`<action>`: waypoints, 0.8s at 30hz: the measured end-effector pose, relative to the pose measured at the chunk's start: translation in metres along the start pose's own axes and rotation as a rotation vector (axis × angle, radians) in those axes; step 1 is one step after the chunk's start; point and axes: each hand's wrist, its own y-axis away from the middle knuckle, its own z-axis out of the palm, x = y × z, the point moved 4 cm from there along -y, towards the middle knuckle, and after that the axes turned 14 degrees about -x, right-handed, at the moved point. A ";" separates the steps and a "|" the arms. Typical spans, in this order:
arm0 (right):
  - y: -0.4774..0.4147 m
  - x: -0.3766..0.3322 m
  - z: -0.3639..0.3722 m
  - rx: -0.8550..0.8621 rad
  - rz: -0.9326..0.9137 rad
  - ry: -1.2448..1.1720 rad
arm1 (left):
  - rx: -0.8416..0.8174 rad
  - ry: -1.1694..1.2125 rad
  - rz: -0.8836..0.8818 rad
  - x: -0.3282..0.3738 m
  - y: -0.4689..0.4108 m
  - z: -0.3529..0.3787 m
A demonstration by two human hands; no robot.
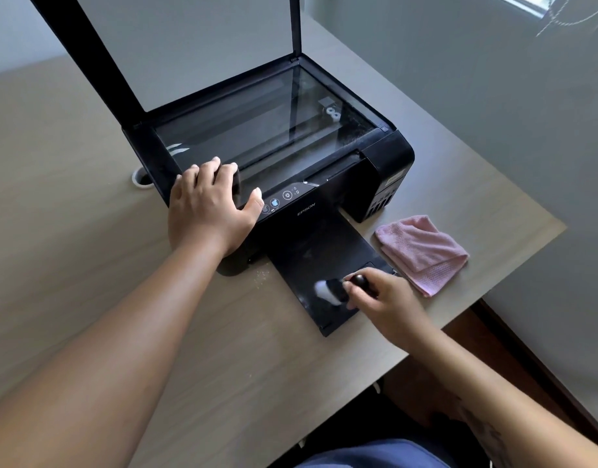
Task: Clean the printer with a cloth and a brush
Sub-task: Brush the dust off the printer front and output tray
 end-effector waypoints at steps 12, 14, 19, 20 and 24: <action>0.008 -0.010 0.033 -0.239 -0.142 0.182 | 0.010 -0.011 0.000 0.000 0.000 0.000; -0.001 0.003 0.013 -0.067 -0.032 0.049 | 0.006 -0.006 -0.002 0.000 0.000 0.000; -0.002 0.010 -0.037 0.347 0.141 0.380 | 0.003 -0.005 -0.003 0.001 0.000 0.000; -0.002 0.000 -0.022 0.245 0.081 0.485 | 0.002 -0.004 -0.003 0.001 0.000 0.000; 0.009 -0.019 0.040 -0.273 -0.158 0.315 | 0.004 -0.005 0.000 0.001 0.000 0.000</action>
